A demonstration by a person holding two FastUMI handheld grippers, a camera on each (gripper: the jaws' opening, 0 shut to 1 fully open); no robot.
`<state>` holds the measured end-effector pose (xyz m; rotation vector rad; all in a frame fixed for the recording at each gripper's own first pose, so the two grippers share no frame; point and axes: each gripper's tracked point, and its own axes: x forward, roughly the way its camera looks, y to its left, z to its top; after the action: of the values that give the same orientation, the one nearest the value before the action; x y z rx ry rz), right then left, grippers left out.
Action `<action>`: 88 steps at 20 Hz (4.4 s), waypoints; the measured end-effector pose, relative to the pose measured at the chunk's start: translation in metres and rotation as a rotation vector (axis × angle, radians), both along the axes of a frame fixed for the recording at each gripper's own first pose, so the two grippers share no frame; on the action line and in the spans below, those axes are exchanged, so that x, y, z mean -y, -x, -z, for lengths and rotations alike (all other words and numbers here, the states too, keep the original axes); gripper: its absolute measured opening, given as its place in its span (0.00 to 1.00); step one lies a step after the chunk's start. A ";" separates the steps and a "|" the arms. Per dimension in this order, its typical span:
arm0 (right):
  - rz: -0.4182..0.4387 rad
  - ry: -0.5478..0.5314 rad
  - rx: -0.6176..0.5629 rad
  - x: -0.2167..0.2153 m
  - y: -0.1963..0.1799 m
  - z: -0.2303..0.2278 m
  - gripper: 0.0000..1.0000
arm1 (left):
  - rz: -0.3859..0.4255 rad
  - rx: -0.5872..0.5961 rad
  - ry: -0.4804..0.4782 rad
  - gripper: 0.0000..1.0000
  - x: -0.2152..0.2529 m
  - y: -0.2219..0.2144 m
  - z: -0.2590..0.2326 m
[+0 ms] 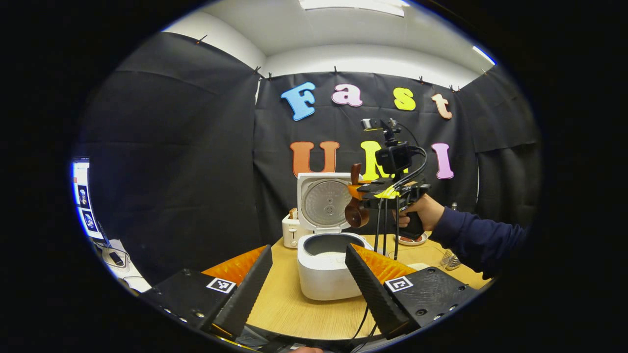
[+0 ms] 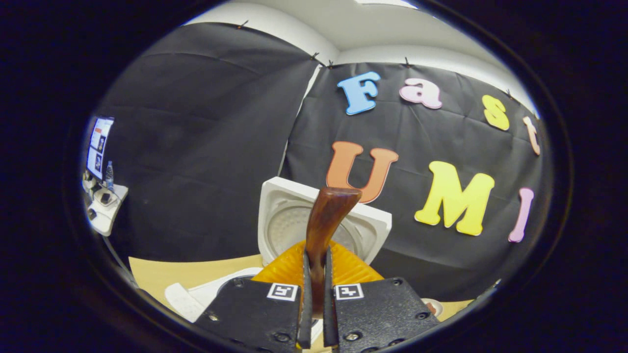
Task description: Close the left gripper, press the button to open the rice cooker; take a wooden spoon from the chopstick holder with the right hand, scoop a spoonful of rice and pour it into the rice cooker, then put the wooden spoon back into the chopstick holder.
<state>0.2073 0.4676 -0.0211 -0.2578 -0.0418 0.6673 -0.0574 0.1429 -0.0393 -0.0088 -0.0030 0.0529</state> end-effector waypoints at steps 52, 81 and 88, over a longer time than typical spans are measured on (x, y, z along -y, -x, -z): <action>0.582 -0.354 -0.127 0.492 0.012 0.110 0.80 | 0.098 0.051 0.003 0.95 0.134 -0.151 -0.019; 0.633 -0.444 0.098 0.519 0.110 0.038 0.92 | 0.165 0.201 0.094 0.94 0.065 -0.349 -0.157; 0.638 -0.431 0.074 0.525 0.115 0.050 0.93 | 0.063 0.113 0.004 0.94 0.042 -0.423 -0.132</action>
<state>0.0923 -0.0577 -0.0713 0.1238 -0.1644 0.0050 0.3658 0.1006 0.0923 -0.0157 -0.1155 -0.0107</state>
